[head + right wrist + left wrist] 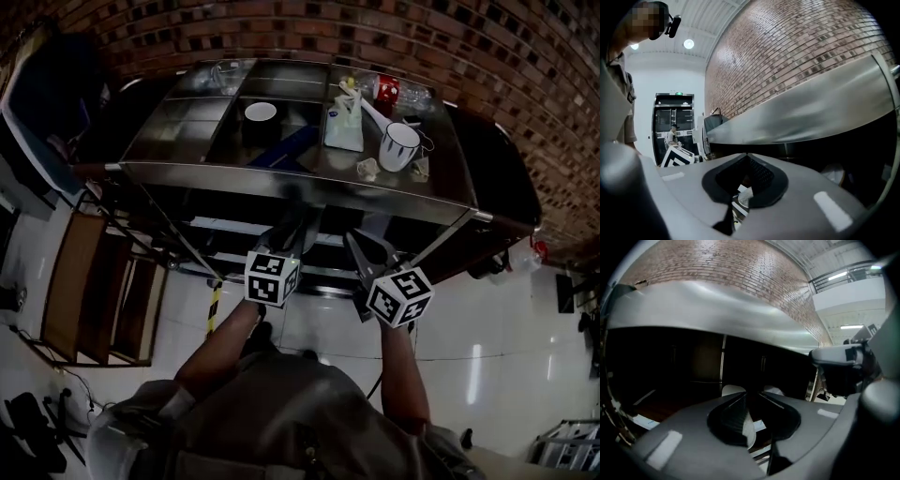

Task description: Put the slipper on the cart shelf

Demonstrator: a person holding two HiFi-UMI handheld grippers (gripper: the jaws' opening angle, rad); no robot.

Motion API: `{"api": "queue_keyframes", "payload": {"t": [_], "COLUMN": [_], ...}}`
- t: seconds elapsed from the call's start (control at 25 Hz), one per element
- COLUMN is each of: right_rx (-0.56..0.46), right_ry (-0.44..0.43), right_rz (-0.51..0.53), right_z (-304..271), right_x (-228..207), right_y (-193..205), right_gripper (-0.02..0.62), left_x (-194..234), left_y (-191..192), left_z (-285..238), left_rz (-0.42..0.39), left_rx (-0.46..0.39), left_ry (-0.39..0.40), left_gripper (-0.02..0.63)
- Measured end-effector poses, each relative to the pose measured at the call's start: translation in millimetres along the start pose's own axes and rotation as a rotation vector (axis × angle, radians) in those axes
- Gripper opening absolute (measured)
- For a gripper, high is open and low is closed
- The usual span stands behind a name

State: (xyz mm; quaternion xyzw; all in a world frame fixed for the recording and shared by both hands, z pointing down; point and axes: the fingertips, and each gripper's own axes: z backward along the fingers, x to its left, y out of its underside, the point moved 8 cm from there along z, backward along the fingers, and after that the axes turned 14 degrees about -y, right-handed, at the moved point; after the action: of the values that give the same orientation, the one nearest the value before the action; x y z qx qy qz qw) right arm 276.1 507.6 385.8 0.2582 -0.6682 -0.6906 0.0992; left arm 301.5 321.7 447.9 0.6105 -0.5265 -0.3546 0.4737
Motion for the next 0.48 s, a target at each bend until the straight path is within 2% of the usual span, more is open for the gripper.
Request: {"api": "queue_keyframes", "payload": {"t": [0.08,0.16,0.48], "right_rx": [-0.006,-0.006,0.001], "right_ry": [-0.018,-0.036,-0.087], "right_rz": [0.001,0.006,0.021], "right_z": [3.5,6.4,15.4], "right_x": [1.8,4.6,17.7], "right_y": [0.3,-0.2,-0.3], "right_gripper": [-0.002,-0.002,-0.002], "left_x": [-8.2,-14.0,-23.0], "left_y": [-6.2,-13.0,-31.2], "left_z": [13.7,25.6,64.8], "left_rz": [0.011,0.013,0.024], "left_rx": [-0.022,-0.041,-0.081], "left_ry": [0.020,0.033,0.033], "left_gripper": [0.027,0.011,0.008]}}
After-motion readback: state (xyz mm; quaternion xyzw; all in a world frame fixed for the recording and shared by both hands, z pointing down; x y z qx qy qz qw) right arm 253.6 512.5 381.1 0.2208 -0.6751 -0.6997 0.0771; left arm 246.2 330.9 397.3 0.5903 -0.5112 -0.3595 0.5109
